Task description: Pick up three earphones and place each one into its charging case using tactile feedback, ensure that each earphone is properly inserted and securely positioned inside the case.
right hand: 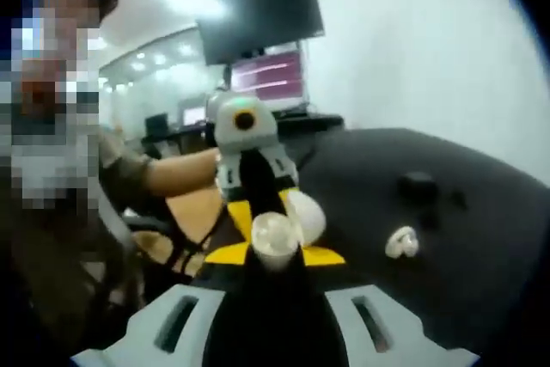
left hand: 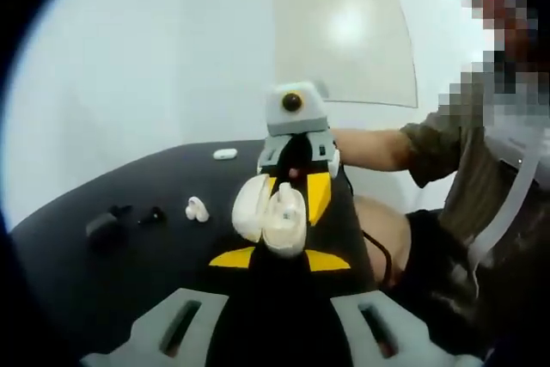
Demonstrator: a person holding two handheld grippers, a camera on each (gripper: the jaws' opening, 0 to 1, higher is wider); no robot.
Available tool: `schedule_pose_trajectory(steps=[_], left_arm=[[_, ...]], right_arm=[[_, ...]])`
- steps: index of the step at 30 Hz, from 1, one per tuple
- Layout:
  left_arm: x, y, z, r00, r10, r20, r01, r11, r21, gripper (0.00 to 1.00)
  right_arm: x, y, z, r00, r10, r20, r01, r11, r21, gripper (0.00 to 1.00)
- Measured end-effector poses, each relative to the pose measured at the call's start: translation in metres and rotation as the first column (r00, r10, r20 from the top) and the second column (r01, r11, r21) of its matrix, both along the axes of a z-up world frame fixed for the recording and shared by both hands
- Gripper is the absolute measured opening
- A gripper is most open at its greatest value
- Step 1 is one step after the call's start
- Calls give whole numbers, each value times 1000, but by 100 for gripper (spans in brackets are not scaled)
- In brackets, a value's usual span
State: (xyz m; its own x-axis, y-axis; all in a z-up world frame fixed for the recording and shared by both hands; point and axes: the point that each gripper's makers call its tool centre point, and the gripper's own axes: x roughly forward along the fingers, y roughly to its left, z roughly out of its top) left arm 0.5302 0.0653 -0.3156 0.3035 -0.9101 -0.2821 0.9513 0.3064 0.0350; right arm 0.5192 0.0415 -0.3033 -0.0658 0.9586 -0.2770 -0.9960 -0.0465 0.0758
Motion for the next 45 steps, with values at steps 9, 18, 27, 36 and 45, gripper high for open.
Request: schedule_pose_trajectory(steps=[9, 18, 27, 36, 45], left_arm=[[0, 2, 20, 996, -5, -87, -6, 992, -125, 24], [76, 50, 72, 743, 303, -597, -544, 794, -273, 22], [99, -8, 32, 721, 556, -414, -519, 829, 208, 15], [102, -18, 14, 660, 601, -450, -523, 798, 299, 15], [88, -20, -7, 652, 628, -424, -528, 778, 341, 7]], right_arm=[[6, -2, -3, 1000, -18, 5, 18, 999, 33, 22], [2, 8, -4, 998, -28, 50, 26, 999, 37, 22], [10, 14, -5, 997, -63, 39, 61, 997, 40, 22], [10, 17, -7, 992, -83, 96, 79, 996, 41, 22], [13, 14, -8, 992, -91, 90, 88, 995, 41, 22]])
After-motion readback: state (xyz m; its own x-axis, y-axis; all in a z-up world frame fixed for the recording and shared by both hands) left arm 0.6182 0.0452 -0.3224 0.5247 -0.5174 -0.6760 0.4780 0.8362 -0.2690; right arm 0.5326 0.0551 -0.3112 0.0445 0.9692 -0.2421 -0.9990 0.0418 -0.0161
